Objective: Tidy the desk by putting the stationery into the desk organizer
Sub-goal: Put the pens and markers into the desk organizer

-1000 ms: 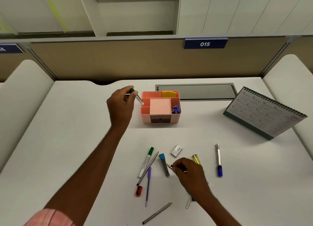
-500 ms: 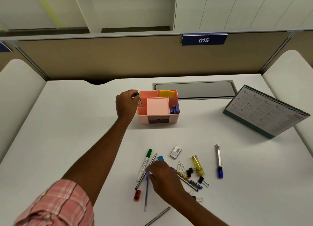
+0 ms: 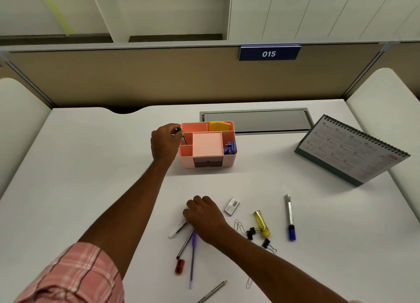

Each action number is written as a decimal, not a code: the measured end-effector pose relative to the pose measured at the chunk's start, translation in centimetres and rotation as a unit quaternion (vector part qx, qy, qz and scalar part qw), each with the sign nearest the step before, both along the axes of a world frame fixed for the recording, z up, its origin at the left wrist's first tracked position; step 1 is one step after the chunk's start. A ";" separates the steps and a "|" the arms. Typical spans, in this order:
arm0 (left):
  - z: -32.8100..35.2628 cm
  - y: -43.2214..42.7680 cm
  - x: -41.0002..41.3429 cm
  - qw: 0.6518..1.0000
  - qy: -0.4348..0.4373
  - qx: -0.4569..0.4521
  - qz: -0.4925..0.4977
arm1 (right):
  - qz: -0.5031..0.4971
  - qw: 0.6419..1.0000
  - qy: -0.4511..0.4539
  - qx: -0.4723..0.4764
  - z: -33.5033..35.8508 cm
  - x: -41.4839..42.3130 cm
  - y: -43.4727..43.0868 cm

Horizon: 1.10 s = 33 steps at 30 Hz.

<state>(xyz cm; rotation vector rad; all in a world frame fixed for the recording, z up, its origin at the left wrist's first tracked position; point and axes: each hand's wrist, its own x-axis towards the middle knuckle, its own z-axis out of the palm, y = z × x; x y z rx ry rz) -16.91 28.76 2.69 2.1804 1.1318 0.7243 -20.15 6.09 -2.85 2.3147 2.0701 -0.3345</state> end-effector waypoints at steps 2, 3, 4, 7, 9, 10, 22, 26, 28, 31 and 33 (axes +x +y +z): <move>0.0 0.0 0.1 1.000 0.002 -0.003 -0.002 | -0.001 1.000 -0.002 0.009 0.1 0.4 0.0; -0.1 0.0 0.1 1.000 0.003 -0.005 0.000 | -0.005 1.000 0.002 0.019 0.2 0.6 0.0; -0.2 0.1 0.1 1.000 0.003 -0.010 0.006 | -0.010 0.999 0.009 0.032 0.2 0.8 -0.1; -0.4 0.3 -0.1 1.000 0.011 -0.017 0.019 | -0.031 0.997 0.021 0.063 0.9 1.7 -0.2; -0.5 0.3 -0.2 0.999 0.020 -0.014 0.025 | -0.057 0.995 0.031 0.074 1.7 2.7 -0.3; -0.5 0.2 -0.3 0.999 0.024 -0.015 0.030 | -0.075 0.993 0.043 0.082 2.1 3.2 -0.4; 0.2 -8.9 -5.8 0.970 -0.017 -0.087 -0.226 | -0.292 0.902 0.254 0.189 7.5 8.3 -1.8; 0.3 -12.0 -6.2 0.949 -0.023 -0.139 -0.281 | -0.309 0.889 0.274 0.199 8.4 8.2 -1.9; 0.6 -12.8 -6.0 0.959 -0.038 -0.131 -0.249 | -0.315 0.877 0.292 0.215 8.6 8.0 -2.1; 1.2 -13.3 -5.9 0.967 -0.052 -0.115 -0.221 | -0.323 0.856 0.315 0.253 9.1 8.0 -2.5; 1.5 -13.4 -6.0 0.971 -0.056 -0.107 -0.206 | -0.320 0.850 0.318 0.271 9.4 8.3 -3.2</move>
